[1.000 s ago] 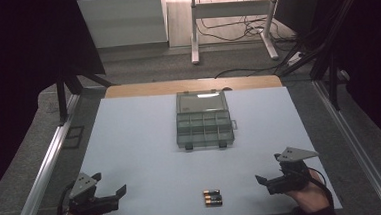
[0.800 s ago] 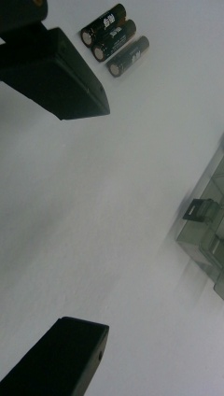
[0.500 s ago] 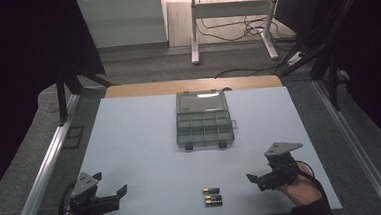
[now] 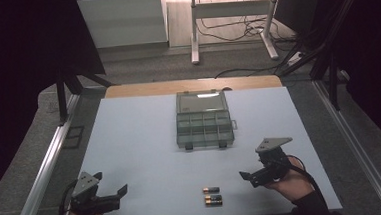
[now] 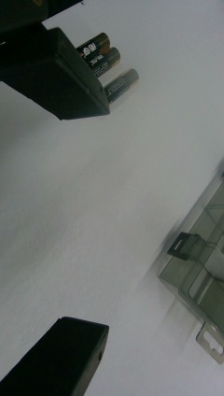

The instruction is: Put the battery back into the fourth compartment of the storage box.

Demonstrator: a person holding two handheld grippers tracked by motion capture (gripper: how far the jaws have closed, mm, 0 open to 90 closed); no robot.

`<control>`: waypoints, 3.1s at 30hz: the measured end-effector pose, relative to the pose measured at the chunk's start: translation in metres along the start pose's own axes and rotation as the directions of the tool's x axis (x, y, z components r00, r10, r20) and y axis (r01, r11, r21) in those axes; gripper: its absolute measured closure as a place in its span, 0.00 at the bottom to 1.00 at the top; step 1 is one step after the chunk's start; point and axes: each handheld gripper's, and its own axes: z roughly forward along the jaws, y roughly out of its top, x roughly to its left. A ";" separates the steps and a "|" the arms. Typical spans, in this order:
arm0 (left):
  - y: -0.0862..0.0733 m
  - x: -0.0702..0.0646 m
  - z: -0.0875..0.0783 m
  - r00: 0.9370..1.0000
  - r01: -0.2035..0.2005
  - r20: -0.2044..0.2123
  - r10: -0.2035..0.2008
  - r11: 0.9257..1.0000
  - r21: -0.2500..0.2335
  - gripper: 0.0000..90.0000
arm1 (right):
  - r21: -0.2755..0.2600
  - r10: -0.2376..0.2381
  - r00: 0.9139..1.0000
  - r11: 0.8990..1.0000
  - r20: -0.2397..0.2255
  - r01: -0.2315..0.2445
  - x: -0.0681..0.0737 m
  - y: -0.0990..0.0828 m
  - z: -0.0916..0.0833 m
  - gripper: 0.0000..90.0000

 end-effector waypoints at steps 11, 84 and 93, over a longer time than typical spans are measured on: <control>0.002 0.000 0.003 1.000 -0.009 0.006 0.009 1.000 0.002 0.03 | 0.028 -0.031 0.999 0.999 -0.015 0.032 0.008 0.016 0.010 0.05; 0.007 -0.004 0.008 0.998 -0.059 0.012 0.059 0.998 0.025 0.04 | 0.170 -0.207 0.951 0.954 -0.228 0.248 0.048 0.061 0.069 0.85; 0.007 -0.004 0.008 0.998 -0.058 0.012 0.058 0.998 0.024 0.04 | 0.132 -0.186 0.963 0.968 -0.197 0.214 0.034 0.075 0.064 0.85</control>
